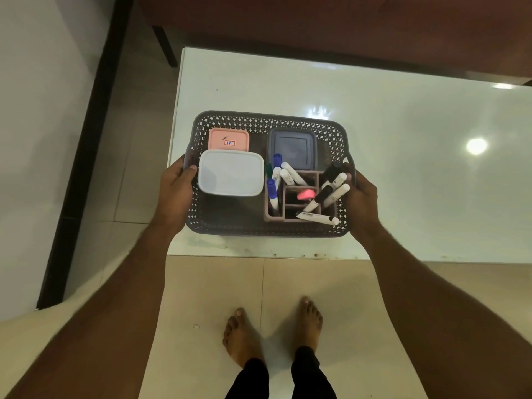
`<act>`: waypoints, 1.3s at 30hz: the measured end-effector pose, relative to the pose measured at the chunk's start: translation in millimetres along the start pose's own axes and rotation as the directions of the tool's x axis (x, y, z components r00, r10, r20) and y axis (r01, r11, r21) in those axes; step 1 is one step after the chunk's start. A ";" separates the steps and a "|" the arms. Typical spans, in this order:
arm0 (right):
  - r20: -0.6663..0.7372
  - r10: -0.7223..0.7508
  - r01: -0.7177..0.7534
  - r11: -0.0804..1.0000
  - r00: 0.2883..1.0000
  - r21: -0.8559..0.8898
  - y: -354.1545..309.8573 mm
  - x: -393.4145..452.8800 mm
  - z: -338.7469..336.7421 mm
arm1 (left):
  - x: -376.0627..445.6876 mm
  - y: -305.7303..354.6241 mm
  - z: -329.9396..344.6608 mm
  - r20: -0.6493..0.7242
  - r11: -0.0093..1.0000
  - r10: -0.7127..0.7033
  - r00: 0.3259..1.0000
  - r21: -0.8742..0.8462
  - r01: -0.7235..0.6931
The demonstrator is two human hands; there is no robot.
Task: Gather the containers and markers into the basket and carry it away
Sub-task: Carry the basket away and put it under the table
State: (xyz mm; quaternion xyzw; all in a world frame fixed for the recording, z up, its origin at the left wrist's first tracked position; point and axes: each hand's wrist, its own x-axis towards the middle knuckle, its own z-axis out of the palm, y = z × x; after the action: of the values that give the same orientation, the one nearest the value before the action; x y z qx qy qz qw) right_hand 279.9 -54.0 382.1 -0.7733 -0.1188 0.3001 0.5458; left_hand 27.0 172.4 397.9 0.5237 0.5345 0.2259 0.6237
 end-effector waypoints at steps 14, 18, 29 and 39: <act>0.020 -0.088 0.086 0.993 0.996 0.078 4.6 -61.4 -28.4 | -71.3 -13.7 -14.4 0.001 0.997 0.061 0.998 -0.056 -0.061; 0.006 -0.071 0.071 0.994 0.997 0.088 -4.0 -67.5 -23.2 | -76.5 -9.4 -20.8 -0.027 0.996 0.042 0.999 -0.071 -0.044; 0.045 -0.060 0.054 0.991 0.997 0.122 34.5 -169.9 -57.2 | -185.8 -64.3 -45.9 -0.029 0.993 0.066 0.997 -0.098 -0.069; -0.019 0.017 -0.014 0.990 1.000 0.142 118.7 -269.4 -60.3 | -257.9 -137.4 -78.8 0.038 0.996 0.056 0.998 -0.074 -0.053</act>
State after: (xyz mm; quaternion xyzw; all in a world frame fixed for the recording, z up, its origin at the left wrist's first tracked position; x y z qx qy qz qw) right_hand 85.4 -283.0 377.1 -0.7364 -0.0859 0.3043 0.5982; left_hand -166.6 -60.2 395.3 0.5194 0.4990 0.2514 0.6466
